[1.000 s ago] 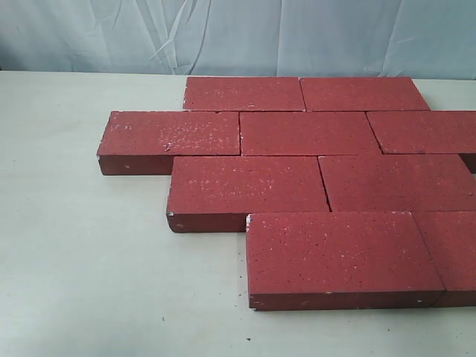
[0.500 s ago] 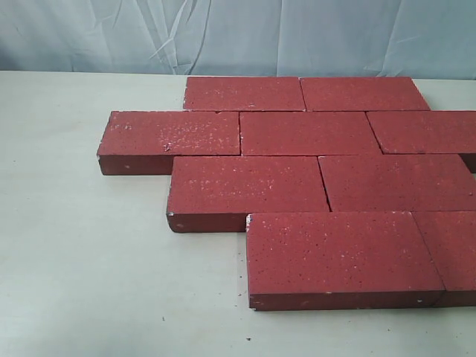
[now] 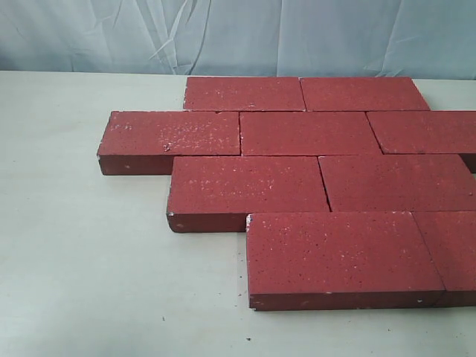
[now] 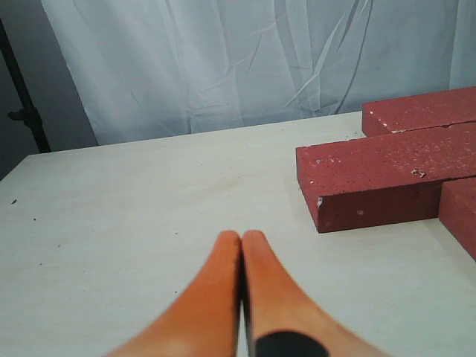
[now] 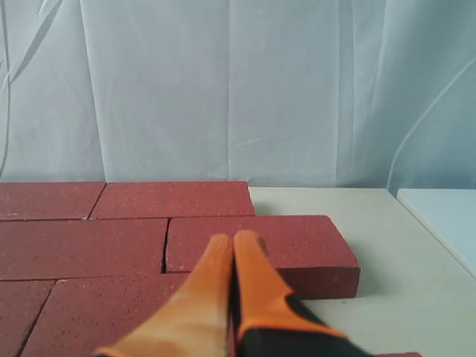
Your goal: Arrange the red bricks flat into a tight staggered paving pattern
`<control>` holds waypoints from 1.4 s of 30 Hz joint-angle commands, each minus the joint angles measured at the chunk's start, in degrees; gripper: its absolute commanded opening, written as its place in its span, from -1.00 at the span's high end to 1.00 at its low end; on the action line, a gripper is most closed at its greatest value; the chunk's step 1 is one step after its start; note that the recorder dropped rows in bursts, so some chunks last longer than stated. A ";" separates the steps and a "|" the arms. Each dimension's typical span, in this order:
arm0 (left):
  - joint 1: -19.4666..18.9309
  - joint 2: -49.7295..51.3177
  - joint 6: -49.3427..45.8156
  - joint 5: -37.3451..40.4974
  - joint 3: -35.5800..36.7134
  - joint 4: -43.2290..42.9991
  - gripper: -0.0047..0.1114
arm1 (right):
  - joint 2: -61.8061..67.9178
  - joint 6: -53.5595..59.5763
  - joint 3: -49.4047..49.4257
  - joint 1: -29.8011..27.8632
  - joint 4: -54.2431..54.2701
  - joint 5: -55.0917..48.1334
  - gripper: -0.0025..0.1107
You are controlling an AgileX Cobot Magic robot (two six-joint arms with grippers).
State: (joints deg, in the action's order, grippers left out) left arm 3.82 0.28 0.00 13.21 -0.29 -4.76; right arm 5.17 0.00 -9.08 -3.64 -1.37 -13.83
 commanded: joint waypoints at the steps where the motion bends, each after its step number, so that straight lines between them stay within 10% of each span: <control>1: -0.26 -0.28 0.00 0.09 0.29 0.23 0.92 | -2.69 0.00 3.13 -0.29 -0.61 0.75 0.97; 42: -0.26 -0.28 0.00 0.09 0.29 0.23 0.92 | -5.17 0.00 9.08 -0.29 -0.23 -3.51 0.97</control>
